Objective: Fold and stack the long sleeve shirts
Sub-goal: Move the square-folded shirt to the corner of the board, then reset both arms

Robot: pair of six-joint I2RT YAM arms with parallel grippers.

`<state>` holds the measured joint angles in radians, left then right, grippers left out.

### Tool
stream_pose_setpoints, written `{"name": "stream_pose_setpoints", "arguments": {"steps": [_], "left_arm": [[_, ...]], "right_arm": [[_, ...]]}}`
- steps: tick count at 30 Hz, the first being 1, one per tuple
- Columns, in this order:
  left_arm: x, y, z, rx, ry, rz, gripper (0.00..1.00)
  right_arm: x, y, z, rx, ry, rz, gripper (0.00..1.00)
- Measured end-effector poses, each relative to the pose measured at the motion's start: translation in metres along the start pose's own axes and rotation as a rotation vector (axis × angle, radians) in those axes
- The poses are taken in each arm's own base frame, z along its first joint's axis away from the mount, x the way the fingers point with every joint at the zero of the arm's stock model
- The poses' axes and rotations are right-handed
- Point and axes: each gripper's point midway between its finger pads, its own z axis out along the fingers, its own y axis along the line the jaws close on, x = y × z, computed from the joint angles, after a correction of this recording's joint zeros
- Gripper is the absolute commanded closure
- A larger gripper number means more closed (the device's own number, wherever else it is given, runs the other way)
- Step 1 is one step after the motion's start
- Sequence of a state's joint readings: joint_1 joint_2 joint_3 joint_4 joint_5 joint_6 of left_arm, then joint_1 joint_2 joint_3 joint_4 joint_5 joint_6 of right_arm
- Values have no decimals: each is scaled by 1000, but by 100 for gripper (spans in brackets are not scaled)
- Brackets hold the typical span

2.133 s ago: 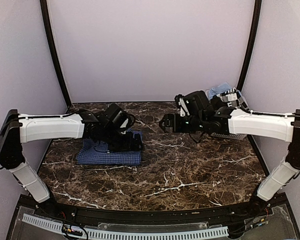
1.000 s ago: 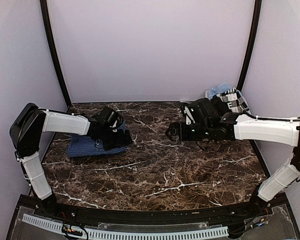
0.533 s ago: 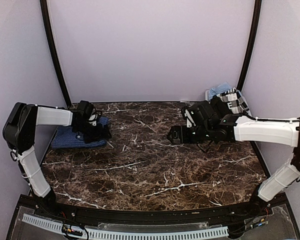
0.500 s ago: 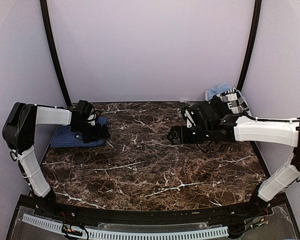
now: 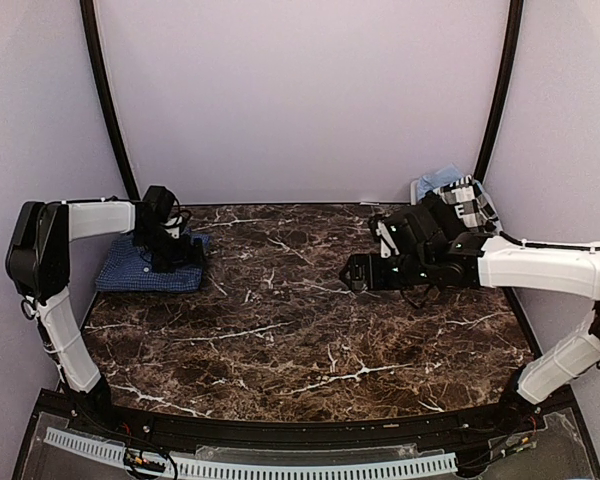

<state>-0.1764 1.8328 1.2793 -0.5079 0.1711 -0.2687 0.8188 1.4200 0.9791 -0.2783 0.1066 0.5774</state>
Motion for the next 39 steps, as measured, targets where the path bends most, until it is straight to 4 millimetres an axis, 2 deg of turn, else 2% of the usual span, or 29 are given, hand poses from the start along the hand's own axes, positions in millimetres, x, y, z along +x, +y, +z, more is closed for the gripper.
{"name": "stream_pose_setpoints", "arguments": {"steps": [7,13,16,22,28,32,39], "left_arm": [[-3,-3,-3,10,-2,0,3],[-3,-21,-9,43,-15,25,4],[-6,-48,-26,93,-64,60,1],[-10,-114,-78,250,-206,141,1],[-2,-161,-114,363,-287,204,1],[7,-178,-130,412,-320,230,1],[19,-182,-158,470,-388,248,1]], "right_arm": [[-2,-5,-2,20,-7,2,1],[-9,-8,-4,44,-26,4,1],[-15,-8,-7,52,-44,6,1],[-29,-8,-22,58,-99,13,1],[-46,-8,-45,59,-177,25,1],[-57,-8,-62,55,-232,38,2],[-77,-5,-95,23,-333,58,1]]}}
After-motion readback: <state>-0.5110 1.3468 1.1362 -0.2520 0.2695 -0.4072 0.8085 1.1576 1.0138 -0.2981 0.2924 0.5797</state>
